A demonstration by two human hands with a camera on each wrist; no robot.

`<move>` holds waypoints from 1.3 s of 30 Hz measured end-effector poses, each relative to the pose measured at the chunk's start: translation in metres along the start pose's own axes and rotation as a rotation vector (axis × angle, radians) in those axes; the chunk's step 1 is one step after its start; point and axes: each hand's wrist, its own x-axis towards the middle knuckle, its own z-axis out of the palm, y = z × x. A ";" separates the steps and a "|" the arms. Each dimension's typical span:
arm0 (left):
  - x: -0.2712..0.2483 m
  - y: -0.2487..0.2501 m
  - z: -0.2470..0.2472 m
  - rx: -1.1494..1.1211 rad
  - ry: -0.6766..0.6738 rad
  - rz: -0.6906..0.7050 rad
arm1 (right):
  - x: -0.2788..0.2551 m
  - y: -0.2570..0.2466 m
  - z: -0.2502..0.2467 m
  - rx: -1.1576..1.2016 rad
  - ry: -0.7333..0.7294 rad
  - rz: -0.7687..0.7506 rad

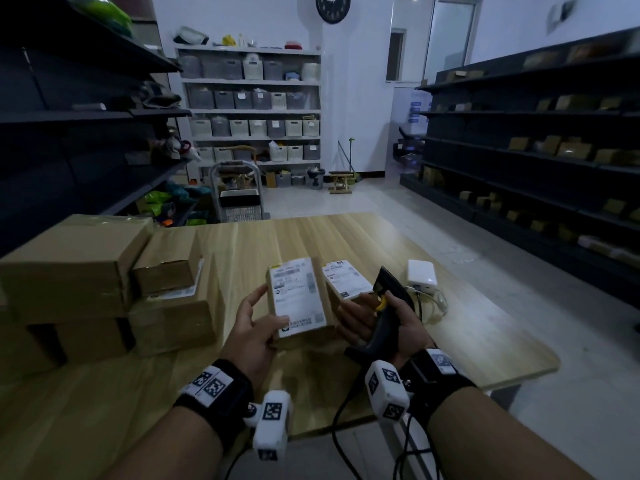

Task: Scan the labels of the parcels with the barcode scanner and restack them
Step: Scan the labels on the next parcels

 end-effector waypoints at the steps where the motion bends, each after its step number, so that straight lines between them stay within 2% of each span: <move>1: 0.002 -0.002 -0.002 -0.038 0.002 0.004 | 0.000 0.000 0.001 0.004 0.012 -0.005; 7: 0.003 -0.006 -0.007 -0.134 0.038 0.006 | -0.008 0.002 0.007 0.009 0.081 -0.069; 11: 0.005 -0.002 -0.007 -0.181 0.077 -0.025 | -0.013 0.001 0.007 -0.047 0.091 -0.042; 16: -0.002 0.005 -0.003 -0.167 0.121 -0.028 | -0.027 -0.016 0.036 -0.377 0.076 0.034; 23: -0.002 0.005 -0.006 -0.157 0.164 -0.002 | -0.056 -0.060 0.127 -0.940 0.136 -0.049; 27: -0.003 0.005 -0.004 -0.087 0.185 0.055 | -0.075 -0.067 0.165 -1.231 0.107 -0.058; 34: -0.007 0.009 -0.005 0.019 0.197 0.119 | -0.089 -0.062 0.183 -1.456 0.137 -0.122; 39: -0.007 0.010 -0.005 0.051 0.215 0.114 | -0.094 -0.061 0.172 -1.435 0.161 -0.088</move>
